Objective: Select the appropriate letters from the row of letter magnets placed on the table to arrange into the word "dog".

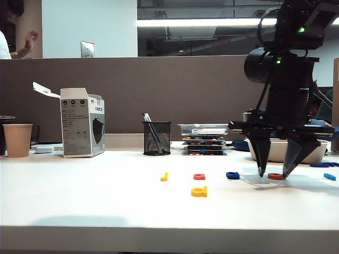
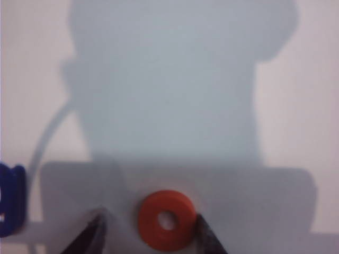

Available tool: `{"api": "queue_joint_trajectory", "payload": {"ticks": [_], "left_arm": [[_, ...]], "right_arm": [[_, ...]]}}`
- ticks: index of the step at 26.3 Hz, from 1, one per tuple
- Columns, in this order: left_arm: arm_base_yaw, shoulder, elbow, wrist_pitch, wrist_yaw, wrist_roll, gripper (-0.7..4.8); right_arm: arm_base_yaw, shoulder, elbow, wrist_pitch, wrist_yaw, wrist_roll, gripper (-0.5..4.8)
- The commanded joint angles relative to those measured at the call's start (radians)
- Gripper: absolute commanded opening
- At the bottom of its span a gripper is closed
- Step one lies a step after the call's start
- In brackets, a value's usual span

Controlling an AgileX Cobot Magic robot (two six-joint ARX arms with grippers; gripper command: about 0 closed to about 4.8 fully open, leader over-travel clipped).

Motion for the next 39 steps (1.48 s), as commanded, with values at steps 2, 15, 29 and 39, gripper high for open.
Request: {"api": "queue_joint_trajectory", "payload": {"ticks": [2,15,29,39], "left_arm": [[-0.002,-0.002,0.002,0.002,-0.006,0.001,-0.05],[-0.002,-0.002,0.002,0.002,-0.006,0.001,-0.05],[-0.002,-0.002,0.002,0.002,-0.006,0.001,-0.05],[-0.002,-0.002,0.002,0.002,-0.007,0.001,-0.05]], "right_arm": [[0.001,0.004,0.000,0.000,0.000,0.000,2.11],[0.000,0.004,0.000,-0.030,0.004,0.000,1.45],[0.000,0.004,0.000,-0.031,0.024,0.001,0.95],[0.000,0.000,0.000,-0.081,0.024,0.002,0.94]]}}
